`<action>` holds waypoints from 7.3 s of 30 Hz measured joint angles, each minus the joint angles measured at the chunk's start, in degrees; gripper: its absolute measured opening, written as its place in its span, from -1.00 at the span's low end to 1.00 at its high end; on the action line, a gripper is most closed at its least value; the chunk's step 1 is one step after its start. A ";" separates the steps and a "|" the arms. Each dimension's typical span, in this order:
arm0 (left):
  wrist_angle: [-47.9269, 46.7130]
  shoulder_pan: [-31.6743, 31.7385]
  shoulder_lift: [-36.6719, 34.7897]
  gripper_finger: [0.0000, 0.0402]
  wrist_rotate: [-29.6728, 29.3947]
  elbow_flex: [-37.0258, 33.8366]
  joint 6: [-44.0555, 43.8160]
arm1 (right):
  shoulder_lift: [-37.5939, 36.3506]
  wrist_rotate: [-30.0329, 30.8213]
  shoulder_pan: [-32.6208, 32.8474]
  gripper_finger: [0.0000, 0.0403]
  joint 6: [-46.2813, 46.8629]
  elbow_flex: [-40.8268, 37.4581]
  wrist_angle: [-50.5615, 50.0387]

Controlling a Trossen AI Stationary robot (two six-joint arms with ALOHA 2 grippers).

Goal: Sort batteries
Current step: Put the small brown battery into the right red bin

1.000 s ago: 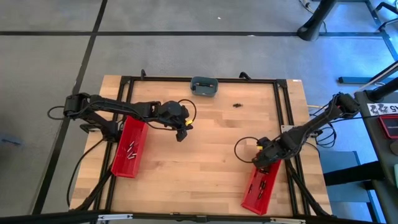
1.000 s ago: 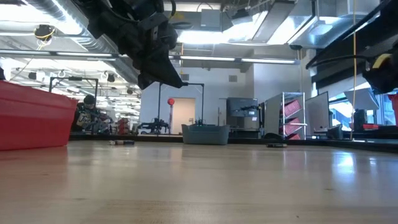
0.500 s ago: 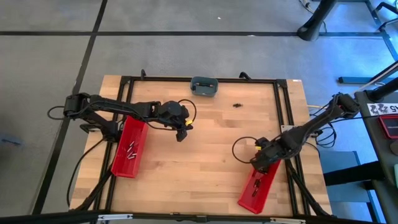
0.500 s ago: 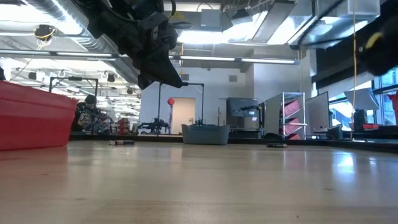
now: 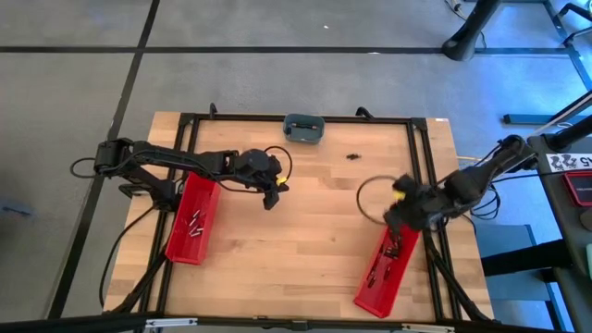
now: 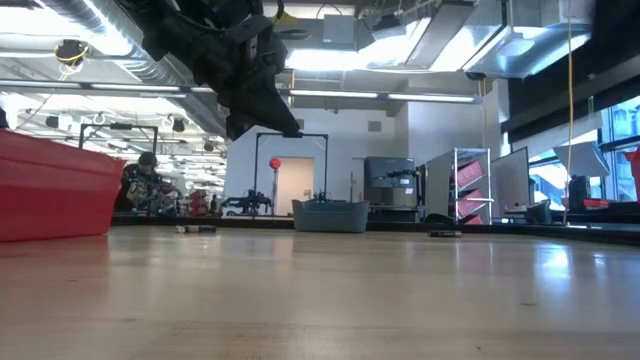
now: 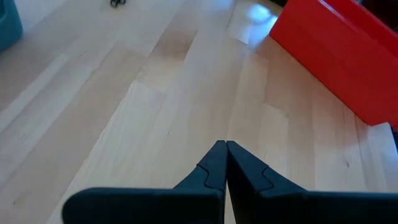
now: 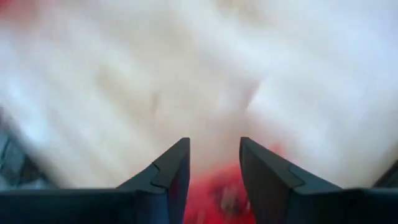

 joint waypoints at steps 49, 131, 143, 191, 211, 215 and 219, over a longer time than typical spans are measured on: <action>2.61 6.13 -0.46 -0.99 -7.58 0.00 -8.85 | 38.28 -15.03 -66.58 -0.30 -122.07 -4.40 30.31; 1.74 0.68 -4.16 -0.99 -5.49 -0.04 -16.84 | 21.30 -24.54 -55.91 -0.93 -90.92 -8.91 27.96; -2.79 0.84 -11.27 -0.99 -5.41 -0.04 -4.03 | -6.59 -39.18 -26.71 -0.94 -34.84 -9.87 16.82; -6.42 -2.09 -12.48 -0.99 -7.74 -0.02 3.25 | 1.34 -18.13 4.59 -0.28 24.64 -12.75 12.74; -8.69 -1.34 -12.48 -0.99 -7.74 -0.02 -2.41 | 2.78 -4.41 -41.02 -0.27 -37.49 -2.64 14.44; -8.64 0.38 -12.48 -0.99 -7.75 -0.02 -6.10 | 6.84 -15.02 -54.39 -0.27 -54.39 -2.64 24.54; -8.26 2.42 -12.48 -0.99 -7.78 -0.02 -8.83 | 12.72 -23.47 -62.89 -0.27 -66.42 -2.64 33.38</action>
